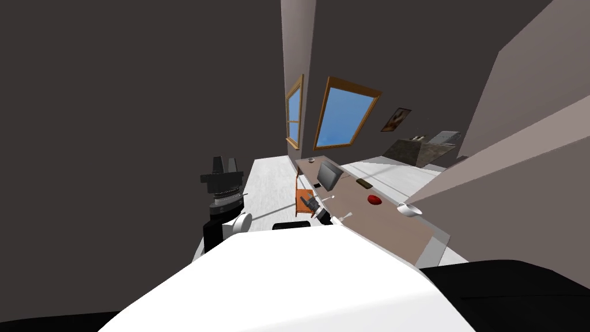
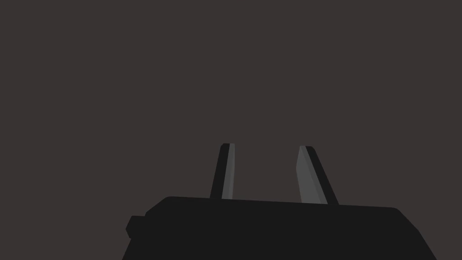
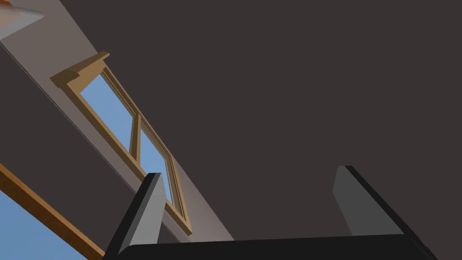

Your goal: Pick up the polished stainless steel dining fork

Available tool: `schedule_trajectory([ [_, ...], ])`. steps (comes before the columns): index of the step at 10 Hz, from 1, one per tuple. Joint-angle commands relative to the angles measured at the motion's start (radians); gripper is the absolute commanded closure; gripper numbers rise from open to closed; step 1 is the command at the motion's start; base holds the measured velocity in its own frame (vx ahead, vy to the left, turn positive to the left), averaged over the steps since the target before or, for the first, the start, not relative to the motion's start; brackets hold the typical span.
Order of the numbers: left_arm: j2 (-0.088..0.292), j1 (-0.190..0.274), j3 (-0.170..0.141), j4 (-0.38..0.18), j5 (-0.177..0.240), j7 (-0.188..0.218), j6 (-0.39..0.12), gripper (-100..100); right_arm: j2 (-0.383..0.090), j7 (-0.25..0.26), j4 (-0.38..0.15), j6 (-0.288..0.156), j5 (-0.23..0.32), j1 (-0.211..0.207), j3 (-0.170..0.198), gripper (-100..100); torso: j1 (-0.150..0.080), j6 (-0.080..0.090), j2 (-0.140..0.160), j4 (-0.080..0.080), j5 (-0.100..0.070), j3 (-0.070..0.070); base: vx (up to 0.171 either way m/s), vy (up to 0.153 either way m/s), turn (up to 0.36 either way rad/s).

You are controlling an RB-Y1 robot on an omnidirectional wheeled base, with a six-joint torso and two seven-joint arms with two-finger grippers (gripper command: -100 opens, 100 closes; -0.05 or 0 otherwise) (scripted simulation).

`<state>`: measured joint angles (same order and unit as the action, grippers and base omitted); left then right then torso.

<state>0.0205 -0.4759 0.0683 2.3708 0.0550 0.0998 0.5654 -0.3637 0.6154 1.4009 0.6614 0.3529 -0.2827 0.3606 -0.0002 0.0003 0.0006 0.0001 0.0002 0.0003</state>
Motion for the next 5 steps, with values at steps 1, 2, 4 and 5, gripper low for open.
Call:
schedule_trajectory([
  [1, 0.000, 0.000, 0.000, 0.000, 0.000, 0.000, 0.000, 0, -0.009, 0.016, -0.049, 0.004, 0.016, 0.008, 0.011, -100, 0.000, 0.000, 0.000, 0.000, 0.000, 0.000, 0.001, -0.005, 0.063],
  [2, 0.000, 0.000, 0.000, 0.000, 0.000, 0.000, 0.000, 0, -0.030, 0.041, -0.079, 0.003, 0.050, 0.024, 0.032, -100, 0.000, 0.001, 0.000, 0.000, 0.000, 0.000, -0.002, -0.003, 0.150],
  [4, 0.000, 0.000, 0.000, 0.000, 0.000, 0.000, 0.000, 0, -0.052, 0.064, -0.141, 0.001, 0.084, 0.040, 0.054, -100, 0.000, 0.001, 0.000, 0.000, 0.000, 0.000, -0.003, -0.007, 0.104],
  [5, 0.000, 0.000, 0.000, 0.000, 0.000, 0.000, 0.000, 0, -0.052, 0.064, -0.163, 0.001, 0.084, 0.040, 0.054, -100, -0.001, 0.000, 0.001, 0.000, 0.000, 0.000, -0.005, -0.010, 0.083],
])
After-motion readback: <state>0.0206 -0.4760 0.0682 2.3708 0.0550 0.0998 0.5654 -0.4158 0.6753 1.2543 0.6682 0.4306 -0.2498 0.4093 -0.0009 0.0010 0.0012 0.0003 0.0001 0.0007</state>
